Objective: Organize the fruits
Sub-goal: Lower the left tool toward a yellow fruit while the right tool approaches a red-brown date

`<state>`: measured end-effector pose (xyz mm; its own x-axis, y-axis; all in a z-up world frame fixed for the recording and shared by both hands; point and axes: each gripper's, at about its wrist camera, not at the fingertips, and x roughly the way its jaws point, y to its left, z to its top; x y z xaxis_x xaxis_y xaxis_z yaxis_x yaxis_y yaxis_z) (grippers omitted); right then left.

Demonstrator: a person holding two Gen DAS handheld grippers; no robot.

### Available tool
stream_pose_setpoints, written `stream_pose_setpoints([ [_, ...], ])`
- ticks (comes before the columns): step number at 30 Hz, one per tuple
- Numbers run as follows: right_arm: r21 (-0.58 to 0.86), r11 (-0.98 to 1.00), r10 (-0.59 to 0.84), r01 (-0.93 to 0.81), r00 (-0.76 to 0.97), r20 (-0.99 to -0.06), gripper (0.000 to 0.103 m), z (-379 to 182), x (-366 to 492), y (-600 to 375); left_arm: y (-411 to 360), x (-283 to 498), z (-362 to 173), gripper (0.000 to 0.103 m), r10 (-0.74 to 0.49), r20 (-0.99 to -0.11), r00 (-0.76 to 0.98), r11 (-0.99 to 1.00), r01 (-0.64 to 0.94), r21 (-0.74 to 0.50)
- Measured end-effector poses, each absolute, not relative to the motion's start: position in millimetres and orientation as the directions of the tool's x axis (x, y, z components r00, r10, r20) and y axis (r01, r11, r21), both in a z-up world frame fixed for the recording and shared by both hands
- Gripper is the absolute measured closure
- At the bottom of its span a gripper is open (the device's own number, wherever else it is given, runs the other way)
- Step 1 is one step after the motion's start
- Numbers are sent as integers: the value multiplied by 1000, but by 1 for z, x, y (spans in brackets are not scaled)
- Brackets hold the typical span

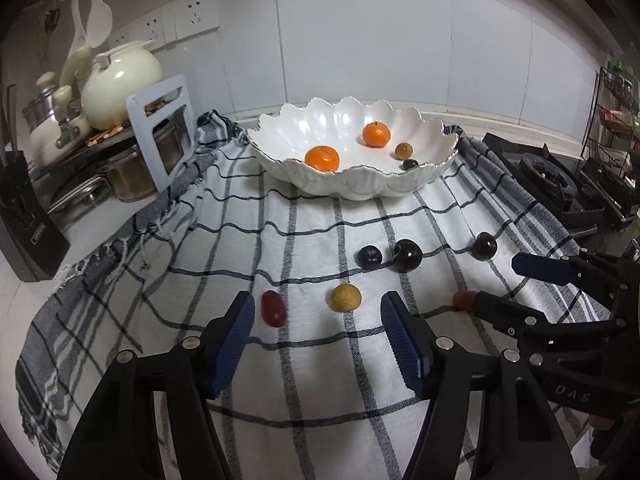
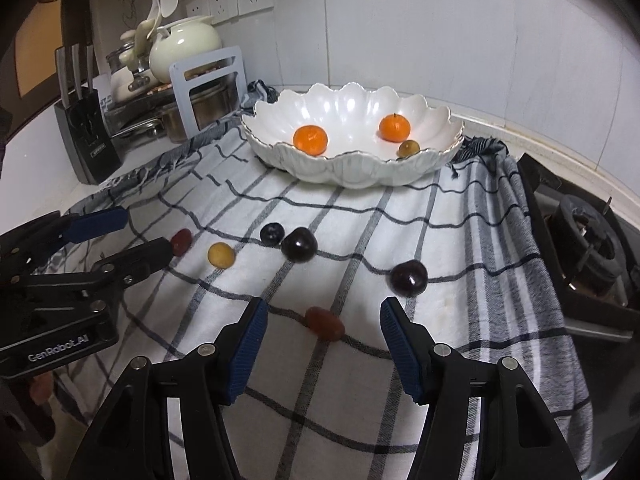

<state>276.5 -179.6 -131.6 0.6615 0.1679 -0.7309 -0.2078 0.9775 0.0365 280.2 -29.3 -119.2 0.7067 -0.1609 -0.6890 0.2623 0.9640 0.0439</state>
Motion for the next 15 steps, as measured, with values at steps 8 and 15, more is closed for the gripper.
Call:
stream_pose_setpoints([
  [8, 54, 979, 170, -198, 637, -752, 54, -145, 285, -184, -41, 296, -135, 48, -178, -717, 674, 960, 278, 23],
  [15, 67, 975, 186, -212, 618, -764, 61, -152, 289, -184, -51, 308, -147, 55, -186, -740, 646, 958, 286, 8],
])
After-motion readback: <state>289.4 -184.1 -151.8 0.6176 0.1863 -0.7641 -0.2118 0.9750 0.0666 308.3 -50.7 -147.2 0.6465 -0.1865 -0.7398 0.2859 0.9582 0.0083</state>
